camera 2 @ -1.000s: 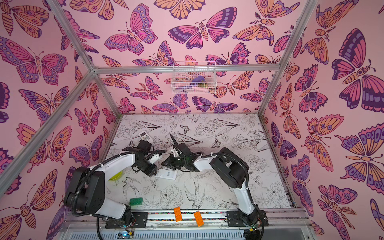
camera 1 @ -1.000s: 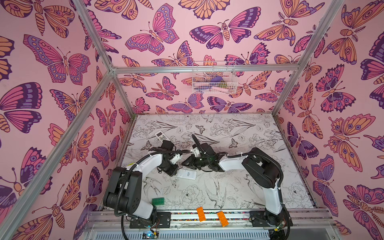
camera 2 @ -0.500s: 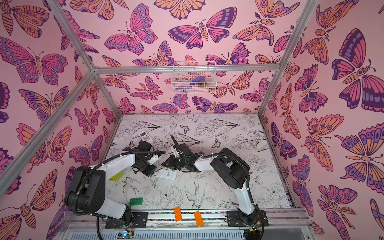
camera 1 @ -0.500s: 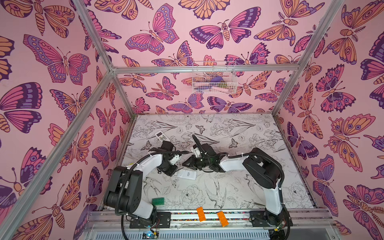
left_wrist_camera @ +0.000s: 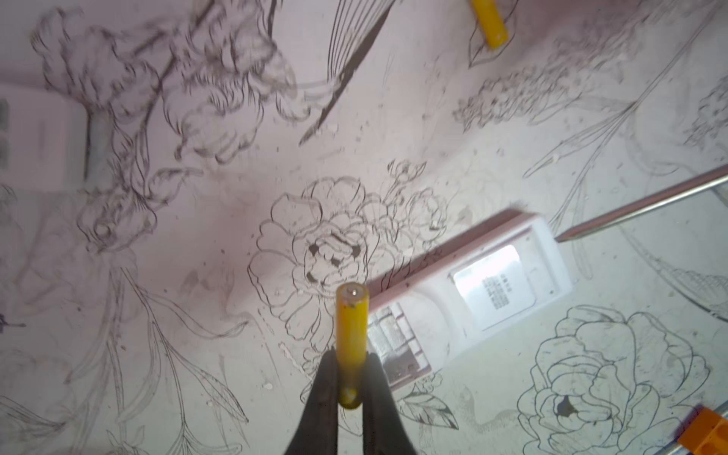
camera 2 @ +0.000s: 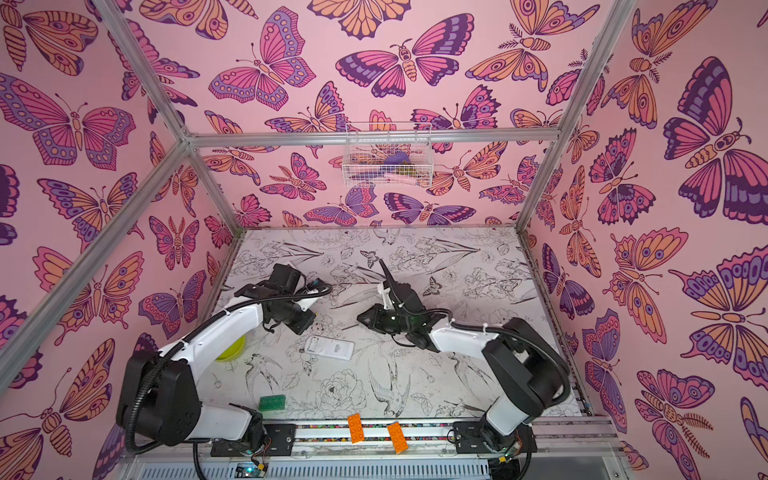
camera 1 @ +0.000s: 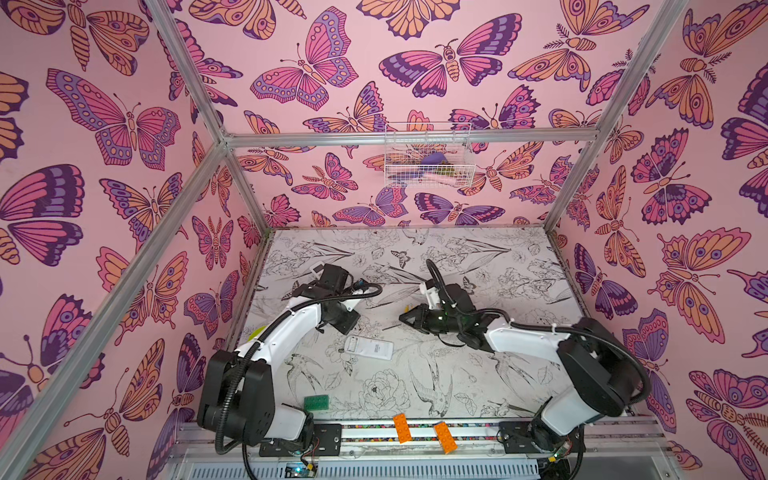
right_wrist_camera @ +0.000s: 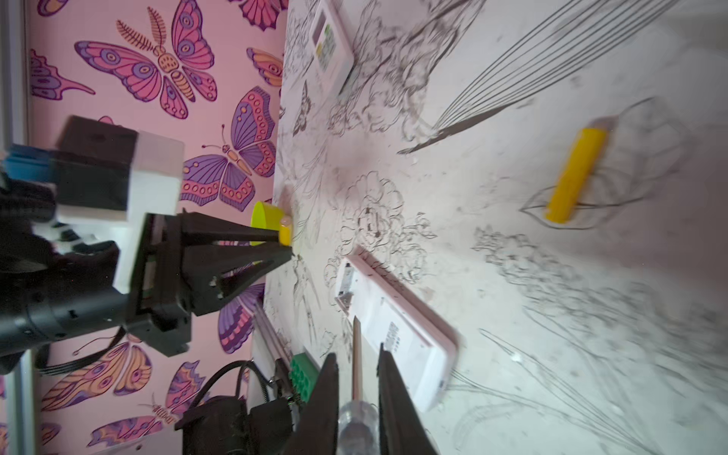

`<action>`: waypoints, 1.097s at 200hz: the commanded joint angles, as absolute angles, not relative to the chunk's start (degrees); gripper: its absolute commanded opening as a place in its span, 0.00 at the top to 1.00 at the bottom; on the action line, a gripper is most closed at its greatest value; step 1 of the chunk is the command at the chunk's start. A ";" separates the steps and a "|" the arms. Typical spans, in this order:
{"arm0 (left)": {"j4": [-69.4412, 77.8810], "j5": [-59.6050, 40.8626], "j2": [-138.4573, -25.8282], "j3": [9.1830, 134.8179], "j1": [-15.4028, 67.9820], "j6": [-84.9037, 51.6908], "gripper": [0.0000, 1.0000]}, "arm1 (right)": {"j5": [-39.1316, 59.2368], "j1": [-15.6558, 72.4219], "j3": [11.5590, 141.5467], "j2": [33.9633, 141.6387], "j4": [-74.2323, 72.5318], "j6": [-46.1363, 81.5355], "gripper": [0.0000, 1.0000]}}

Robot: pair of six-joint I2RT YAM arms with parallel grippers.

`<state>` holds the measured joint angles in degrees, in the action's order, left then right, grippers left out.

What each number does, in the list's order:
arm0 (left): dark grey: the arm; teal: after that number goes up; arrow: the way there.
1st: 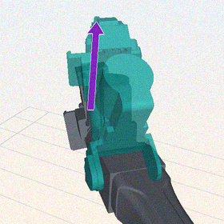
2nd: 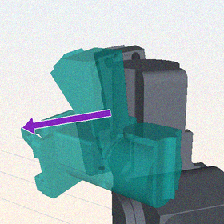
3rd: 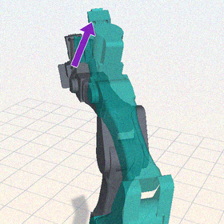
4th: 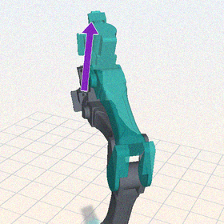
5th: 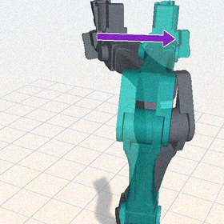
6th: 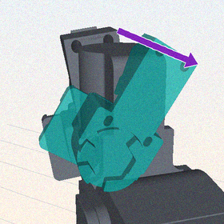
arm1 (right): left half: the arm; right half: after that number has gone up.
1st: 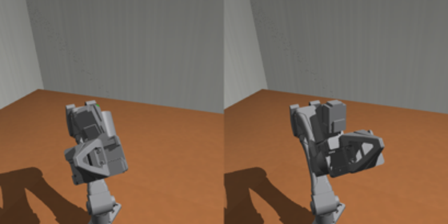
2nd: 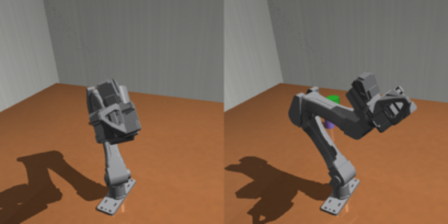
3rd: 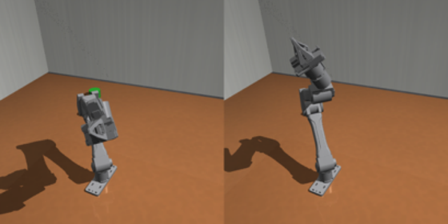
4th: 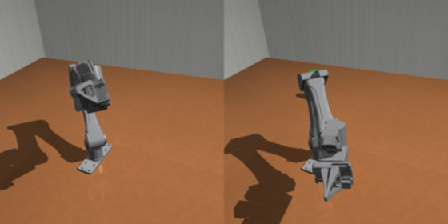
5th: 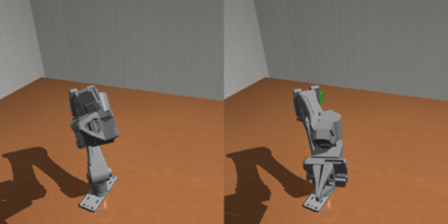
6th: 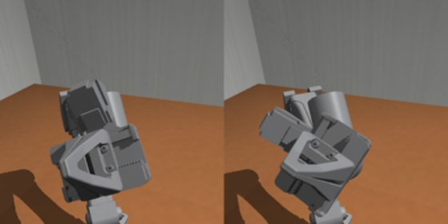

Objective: Unload the batteries from the remote control
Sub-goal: 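Carry the pulled yellow battery away with the left gripper while the right withdraws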

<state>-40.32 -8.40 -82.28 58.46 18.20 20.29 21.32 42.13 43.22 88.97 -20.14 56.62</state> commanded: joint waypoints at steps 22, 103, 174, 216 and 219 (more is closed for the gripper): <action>-39.29 -8.53 -91.05 67.06 23.77 17.15 1.00 | 9.74 40.69 37.73 75.57 -6.58 50.03 1.00; -37.32 -8.83 -103.72 76.61 26.34 8.39 0.96 | -4.54 39.28 28.04 55.77 2.32 50.43 1.00; -37.69 -7.69 -110.30 79.91 26.81 5.93 0.93 | -6.83 38.24 24.57 48.17 5.70 49.45 1.00; -39.48 -7.81 -114.87 82.27 26.81 4.31 0.91 | -6.87 36.60 22.94 45.98 5.82 50.15 1.00; -39.48 -7.82 -115.08 82.27 26.81 4.25 0.91 | -6.86 36.58 22.94 45.84 5.92 50.04 1.00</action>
<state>-37.36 -7.92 -113.21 81.10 26.76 5.93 -5.91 37.45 23.59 46.98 5.23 49.65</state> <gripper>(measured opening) 0.104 0.186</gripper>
